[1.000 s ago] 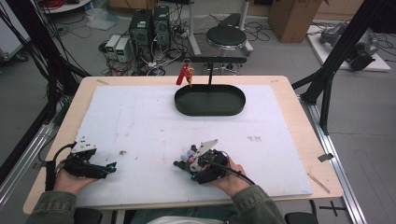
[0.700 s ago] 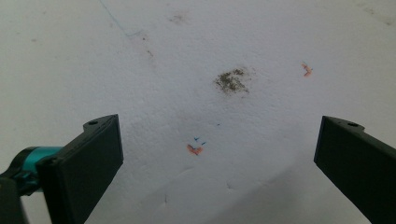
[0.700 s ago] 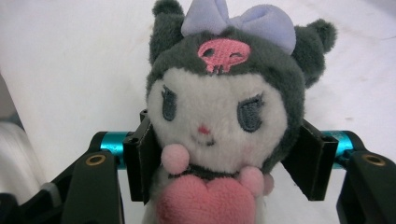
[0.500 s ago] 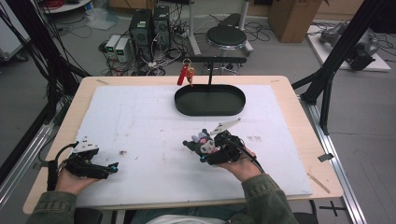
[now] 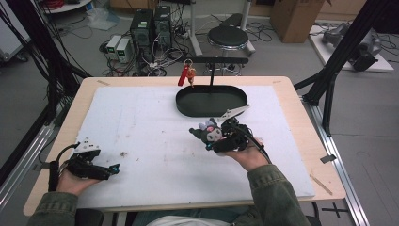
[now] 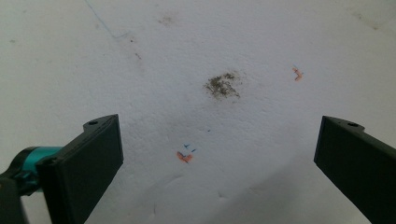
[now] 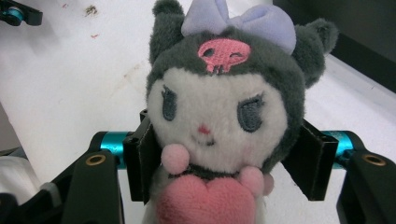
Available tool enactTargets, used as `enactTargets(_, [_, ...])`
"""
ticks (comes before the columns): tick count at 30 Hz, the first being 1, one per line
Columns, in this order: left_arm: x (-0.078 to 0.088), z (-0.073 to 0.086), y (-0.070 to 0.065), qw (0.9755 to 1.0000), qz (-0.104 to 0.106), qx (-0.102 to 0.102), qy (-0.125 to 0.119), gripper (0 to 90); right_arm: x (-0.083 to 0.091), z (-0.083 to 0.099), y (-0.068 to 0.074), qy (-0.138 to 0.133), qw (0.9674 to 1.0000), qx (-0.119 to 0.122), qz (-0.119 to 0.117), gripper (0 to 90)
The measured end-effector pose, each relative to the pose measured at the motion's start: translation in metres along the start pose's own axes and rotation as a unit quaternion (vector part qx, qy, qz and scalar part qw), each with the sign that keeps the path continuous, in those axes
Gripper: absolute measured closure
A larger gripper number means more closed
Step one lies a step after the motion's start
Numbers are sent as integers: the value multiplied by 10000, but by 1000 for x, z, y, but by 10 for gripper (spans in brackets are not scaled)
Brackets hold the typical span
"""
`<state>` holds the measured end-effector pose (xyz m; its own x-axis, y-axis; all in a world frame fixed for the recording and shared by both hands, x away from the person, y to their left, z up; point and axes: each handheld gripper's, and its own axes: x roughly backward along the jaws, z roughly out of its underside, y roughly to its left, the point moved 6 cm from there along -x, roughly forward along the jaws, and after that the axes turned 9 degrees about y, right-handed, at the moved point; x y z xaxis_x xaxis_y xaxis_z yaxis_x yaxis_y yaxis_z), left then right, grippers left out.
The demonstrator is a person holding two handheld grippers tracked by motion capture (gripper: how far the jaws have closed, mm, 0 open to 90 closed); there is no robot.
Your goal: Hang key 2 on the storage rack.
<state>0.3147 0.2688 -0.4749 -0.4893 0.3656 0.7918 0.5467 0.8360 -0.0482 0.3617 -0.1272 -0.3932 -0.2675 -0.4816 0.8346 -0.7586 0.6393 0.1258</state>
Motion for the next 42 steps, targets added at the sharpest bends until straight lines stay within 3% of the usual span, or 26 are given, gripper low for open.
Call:
enactTargets(11, [2,3,2,10000,-9,55,17,17,10,-23,-9,47,9999,-48,88,356])
enactTargets(21, [2,2,1,10000,7,68,22,17,22,-53,-24,-80,9999,-82,123,357])
enactTargets(27, [1,1,-2,10000,18,18,41,17,23,-70,-28,102,9998,-45,152,359])
enactTargets(36, [0,2,-2,10000,37,12,68,17,28,-90,-38,105,9998,-106,155,358])
enactTargets(42, [-1,1,-2,9998,163,65,54,17,31,-102,-51,82,9997,-247,-37,359])
